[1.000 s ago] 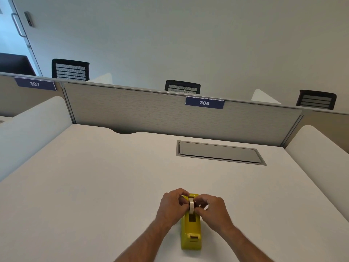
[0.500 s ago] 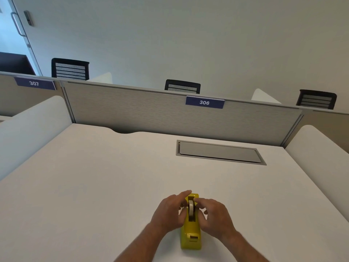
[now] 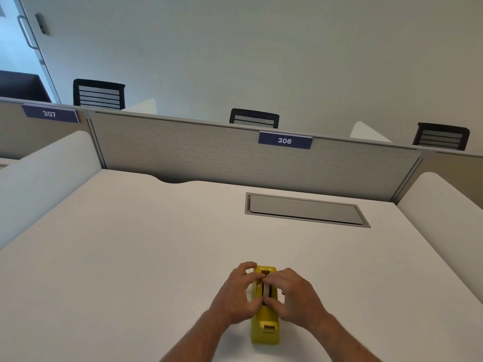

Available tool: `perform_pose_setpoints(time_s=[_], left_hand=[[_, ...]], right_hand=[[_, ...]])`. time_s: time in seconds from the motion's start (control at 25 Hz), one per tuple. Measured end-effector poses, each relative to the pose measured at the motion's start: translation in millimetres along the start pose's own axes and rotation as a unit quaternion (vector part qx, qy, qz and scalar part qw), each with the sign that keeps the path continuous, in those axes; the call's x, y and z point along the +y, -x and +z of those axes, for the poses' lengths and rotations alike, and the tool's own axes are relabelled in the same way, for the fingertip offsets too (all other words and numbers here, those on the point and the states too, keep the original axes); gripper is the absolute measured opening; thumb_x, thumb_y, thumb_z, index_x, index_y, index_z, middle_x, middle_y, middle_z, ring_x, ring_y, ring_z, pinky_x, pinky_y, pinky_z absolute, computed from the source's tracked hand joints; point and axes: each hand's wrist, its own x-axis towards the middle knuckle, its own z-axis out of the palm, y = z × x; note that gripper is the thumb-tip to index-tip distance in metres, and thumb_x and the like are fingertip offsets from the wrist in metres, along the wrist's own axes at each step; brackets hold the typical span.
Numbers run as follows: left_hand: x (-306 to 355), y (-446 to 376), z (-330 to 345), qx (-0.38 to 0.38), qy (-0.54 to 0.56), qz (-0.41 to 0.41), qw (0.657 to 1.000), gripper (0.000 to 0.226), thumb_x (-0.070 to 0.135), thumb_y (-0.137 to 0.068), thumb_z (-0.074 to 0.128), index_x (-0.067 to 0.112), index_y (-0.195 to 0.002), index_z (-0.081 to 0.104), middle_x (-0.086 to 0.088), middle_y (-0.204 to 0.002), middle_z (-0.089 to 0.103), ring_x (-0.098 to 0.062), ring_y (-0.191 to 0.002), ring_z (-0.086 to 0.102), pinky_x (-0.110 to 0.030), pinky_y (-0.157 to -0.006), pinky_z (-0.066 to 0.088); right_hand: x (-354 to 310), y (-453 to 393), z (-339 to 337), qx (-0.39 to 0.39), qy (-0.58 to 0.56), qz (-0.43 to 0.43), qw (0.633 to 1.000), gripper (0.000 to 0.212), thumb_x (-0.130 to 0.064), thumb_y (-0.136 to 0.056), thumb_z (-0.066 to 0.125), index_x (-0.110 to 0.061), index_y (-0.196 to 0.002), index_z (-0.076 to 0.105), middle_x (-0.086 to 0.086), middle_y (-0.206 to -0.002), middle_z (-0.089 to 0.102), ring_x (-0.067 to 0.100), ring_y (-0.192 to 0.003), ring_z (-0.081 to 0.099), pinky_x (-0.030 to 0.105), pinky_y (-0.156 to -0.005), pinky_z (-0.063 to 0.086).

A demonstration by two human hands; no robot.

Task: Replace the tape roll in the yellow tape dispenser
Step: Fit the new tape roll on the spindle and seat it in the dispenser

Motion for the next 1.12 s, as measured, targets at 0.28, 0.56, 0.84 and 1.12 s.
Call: perform_pose_setpoints(time_s=[0.28, 0.56, 0.84, 1.12], left_hand=[[5.5, -2.3, 0.5, -0.026, -0.036, -0.014, 0.999, 0.064, 0.051, -0.077, 0.065, 0.038, -0.136, 0.048, 0.012, -0.152, 0.032, -0.009, -0.136, 0.035, -0.031, -0.11, 0.042], [6.3, -7.7, 2.4, 0.005, -0.016, -0.04, 0.999, 0.058, 0.051, -0.069, 0.075, 0.037, -0.123, 0.062, 0.013, -0.146, 0.042, -0.005, -0.129, 0.045, -0.027, -0.103, 0.047], [5.4, -11.4, 0.4, -0.009, -0.01, -0.061, 0.998, 0.057, 0.049, -0.064, 0.081, 0.037, -0.118, 0.064, 0.015, -0.143, 0.043, -0.006, -0.121, 0.05, -0.026, -0.095, 0.051], [12.0, -11.6, -0.7, -0.007, -0.002, -0.068, 0.998, 0.053, 0.041, -0.066, 0.082, 0.036, -0.116, 0.065, 0.014, -0.142, 0.042, -0.006, -0.118, 0.05, -0.021, -0.094, 0.047]], right_hand=[[4.6, -3.1, -0.1, 0.0, 0.004, 0.003, 1.0, 0.036, -0.044, -0.078, 0.064, -0.028, -0.109, 0.071, -0.013, -0.106, 0.068, 0.008, -0.094, 0.056, 0.02, -0.068, 0.051], [3.0, -6.4, -5.8, -0.008, 0.01, -0.008, 1.0, 0.009, -0.033, -0.078, 0.065, -0.03, -0.082, 0.073, -0.017, -0.086, 0.074, 0.009, -0.076, 0.061, 0.027, -0.06, 0.054], [1.4, -1.3, -4.5, 0.005, 0.037, -0.025, 0.999, 0.011, -0.036, -0.076, 0.061, -0.031, -0.077, 0.07, -0.015, -0.083, 0.068, 0.008, -0.075, 0.058, 0.022, -0.048, 0.048], [-6.6, -4.2, -8.8, -0.02, 0.08, -0.04, 0.996, 0.013, -0.033, -0.087, 0.046, -0.025, -0.084, 0.056, -0.009, -0.084, 0.061, 0.011, -0.072, 0.055, 0.02, -0.046, 0.04]])
